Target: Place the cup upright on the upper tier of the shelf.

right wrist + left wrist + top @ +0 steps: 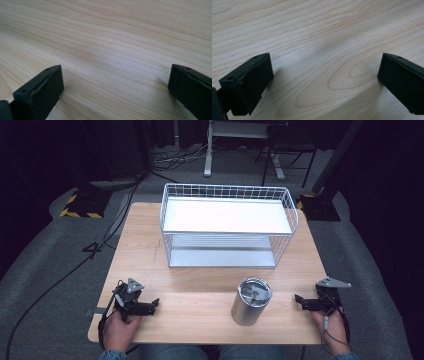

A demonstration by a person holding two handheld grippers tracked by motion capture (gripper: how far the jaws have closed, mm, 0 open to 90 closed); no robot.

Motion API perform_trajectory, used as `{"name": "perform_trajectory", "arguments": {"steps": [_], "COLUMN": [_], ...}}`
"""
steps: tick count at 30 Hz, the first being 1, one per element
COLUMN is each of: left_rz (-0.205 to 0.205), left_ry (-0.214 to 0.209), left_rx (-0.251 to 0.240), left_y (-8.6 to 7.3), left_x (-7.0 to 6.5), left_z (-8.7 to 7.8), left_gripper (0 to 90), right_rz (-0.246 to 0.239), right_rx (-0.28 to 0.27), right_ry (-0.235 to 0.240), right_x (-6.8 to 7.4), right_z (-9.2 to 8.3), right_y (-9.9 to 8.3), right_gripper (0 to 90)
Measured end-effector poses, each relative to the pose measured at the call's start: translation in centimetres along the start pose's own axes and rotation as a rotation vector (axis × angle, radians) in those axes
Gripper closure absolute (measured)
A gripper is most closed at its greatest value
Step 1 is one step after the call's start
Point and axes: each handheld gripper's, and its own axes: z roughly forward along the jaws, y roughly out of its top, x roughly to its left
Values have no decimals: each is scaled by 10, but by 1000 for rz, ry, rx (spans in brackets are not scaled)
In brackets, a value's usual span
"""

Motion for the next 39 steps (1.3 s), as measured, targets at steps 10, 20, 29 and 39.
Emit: {"name": "perform_trajectory", "arguments": {"steps": [10, 20, 29, 39], "left_rz": [0, 1, 0, 0], "left_ry": [0, -1, -1, -1], "left_rx": [-1, -1, -1, 0], "left_y": [0, 0, 0, 0], "left_x": [0, 0, 0, 0], "left_z": [0, 0, 0, 0], "left_gripper": [6, 6, 6, 6], "right_rz": [0, -2, 9, -2], "right_rx": [0, 3, 35, 6], "right_ry": [0, 4, 9, 37], "right_x": [0, -1, -2, 5], "right_z": [0, 0, -3, -21], "right_y": [0, 1, 6, 22], "right_gripper": [3, 4, 77, 78]}}
